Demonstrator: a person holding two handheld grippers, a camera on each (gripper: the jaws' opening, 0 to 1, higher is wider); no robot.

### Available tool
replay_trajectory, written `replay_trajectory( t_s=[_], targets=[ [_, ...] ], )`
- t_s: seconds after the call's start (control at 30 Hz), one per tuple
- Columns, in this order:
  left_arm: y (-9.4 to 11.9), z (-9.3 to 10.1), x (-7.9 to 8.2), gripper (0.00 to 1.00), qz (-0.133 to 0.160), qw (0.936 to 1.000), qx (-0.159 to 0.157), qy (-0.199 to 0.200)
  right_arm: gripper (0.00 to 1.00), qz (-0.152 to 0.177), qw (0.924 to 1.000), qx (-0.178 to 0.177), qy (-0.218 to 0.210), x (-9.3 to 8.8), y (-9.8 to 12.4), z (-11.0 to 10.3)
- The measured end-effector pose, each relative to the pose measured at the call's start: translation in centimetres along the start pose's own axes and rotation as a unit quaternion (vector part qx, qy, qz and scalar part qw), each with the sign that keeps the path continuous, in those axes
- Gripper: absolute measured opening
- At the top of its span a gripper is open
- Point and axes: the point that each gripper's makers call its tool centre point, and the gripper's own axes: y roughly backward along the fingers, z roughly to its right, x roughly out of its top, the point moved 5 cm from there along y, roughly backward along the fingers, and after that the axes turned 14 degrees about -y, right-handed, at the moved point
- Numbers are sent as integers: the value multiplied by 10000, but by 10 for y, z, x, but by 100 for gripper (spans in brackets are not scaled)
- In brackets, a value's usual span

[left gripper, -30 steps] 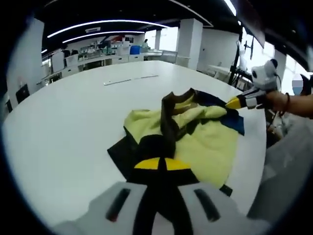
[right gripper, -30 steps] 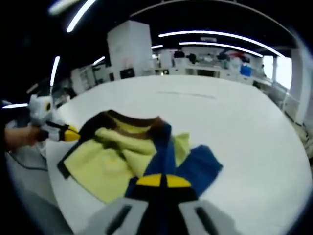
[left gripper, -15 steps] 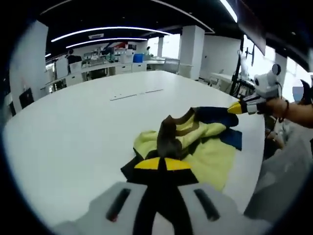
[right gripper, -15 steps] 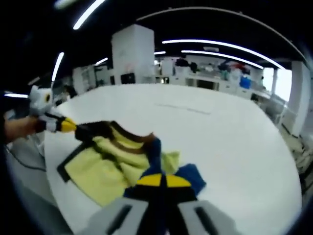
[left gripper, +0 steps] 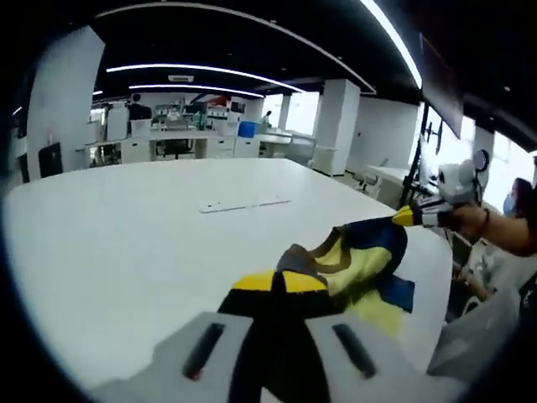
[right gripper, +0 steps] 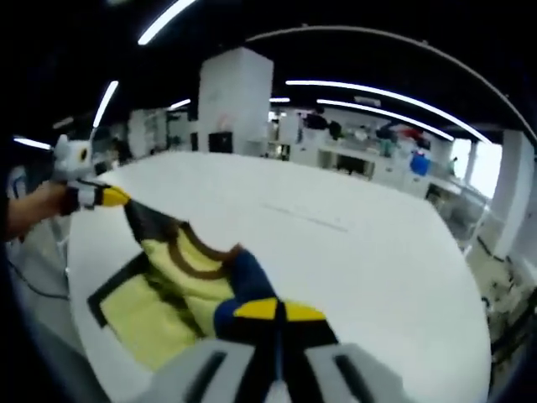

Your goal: Fold the garment on the visible template until the final outline fits inside the template.

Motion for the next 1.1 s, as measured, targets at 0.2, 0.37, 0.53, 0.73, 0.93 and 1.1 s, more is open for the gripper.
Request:
replay_trajectory(
  t_s=[0.2, 0.37, 0.53, 0.73, 0.93, 1.1],
  targets=[
    [-15, -21, 5, 0, 222, 9988, 342, 280, 0, 117, 9999, -56, 68, 16, -12, 8],
    [-24, -30, 20, 0, 558, 9964, 458, 443, 0, 308, 9995, -99, 46, 35, -21, 16],
    [-30, -28, 46, 0, 652, 9967, 413, 234, 0, 489, 9987, -127, 38, 55, -30, 23],
    [-54, -40, 74, 0, 556, 9981, 268, -28, 0, 567, 9983, -99, -14, 74, -48, 33],
    [-79, -82, 71, 0, 385, 9981, 477, 10, 0, 667, 9974, -212, -168, 88, -64, 44],
    [-102, -97, 62, 0, 200, 9986, 462, 130, 0, 634, 9969, -332, -317, 93, -86, 58]
  ],
)
